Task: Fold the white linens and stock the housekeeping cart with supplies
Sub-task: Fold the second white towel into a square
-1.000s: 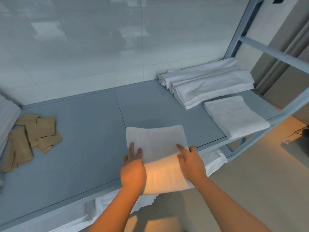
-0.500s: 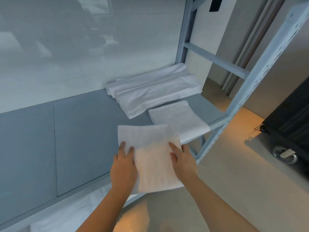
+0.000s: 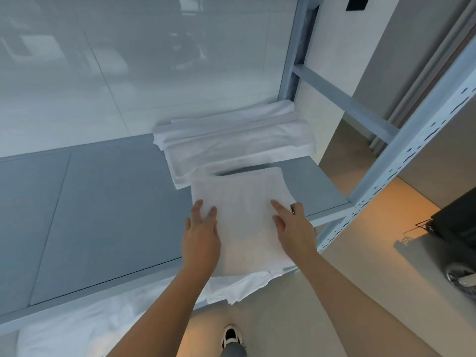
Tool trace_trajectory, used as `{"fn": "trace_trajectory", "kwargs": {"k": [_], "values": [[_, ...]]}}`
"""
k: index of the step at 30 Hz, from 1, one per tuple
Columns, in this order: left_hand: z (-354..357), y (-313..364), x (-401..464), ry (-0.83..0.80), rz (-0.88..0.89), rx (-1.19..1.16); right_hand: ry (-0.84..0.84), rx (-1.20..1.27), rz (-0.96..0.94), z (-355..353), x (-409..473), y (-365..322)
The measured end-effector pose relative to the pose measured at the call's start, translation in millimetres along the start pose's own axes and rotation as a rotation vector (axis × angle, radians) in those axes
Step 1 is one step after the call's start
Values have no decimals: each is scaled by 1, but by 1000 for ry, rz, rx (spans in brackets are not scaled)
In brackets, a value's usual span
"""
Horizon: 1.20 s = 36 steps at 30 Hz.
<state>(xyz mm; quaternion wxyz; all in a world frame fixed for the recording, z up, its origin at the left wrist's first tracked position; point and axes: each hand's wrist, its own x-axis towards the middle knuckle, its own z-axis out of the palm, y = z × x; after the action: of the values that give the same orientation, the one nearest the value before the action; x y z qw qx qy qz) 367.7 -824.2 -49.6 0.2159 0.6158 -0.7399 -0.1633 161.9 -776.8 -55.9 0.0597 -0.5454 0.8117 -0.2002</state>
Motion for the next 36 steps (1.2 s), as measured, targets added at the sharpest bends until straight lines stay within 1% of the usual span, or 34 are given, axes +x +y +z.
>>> {"fn": "trace_trajectory", "kwargs": {"k": [6,13,19,23,26,29,31,33,34,36], "values": [[35,20,52,-6,-32,-73,11,10,-42,2,65,23],[65,36,97,-44,-96,-72,-47,-47,-53,11,119,43],[83,38,100,-57,-150,-52,-106,-31,-63,26,129,59],[98,30,96,-101,-198,-31,-148,-19,-66,40,127,68],[105,27,92,-91,-217,-23,-196,-2,-65,46,127,73],[105,31,92,-82,-231,67,-194,-26,-74,45,132,73],[103,34,92,-75,-253,243,-107,-115,-131,47,135,70],[102,42,95,-32,-222,392,-19,-140,-262,49,140,60],[102,46,99,-16,-186,402,-41,-124,-340,52,143,53],[108,52,107,-53,-80,369,-199,-91,-460,63,146,37]]}}
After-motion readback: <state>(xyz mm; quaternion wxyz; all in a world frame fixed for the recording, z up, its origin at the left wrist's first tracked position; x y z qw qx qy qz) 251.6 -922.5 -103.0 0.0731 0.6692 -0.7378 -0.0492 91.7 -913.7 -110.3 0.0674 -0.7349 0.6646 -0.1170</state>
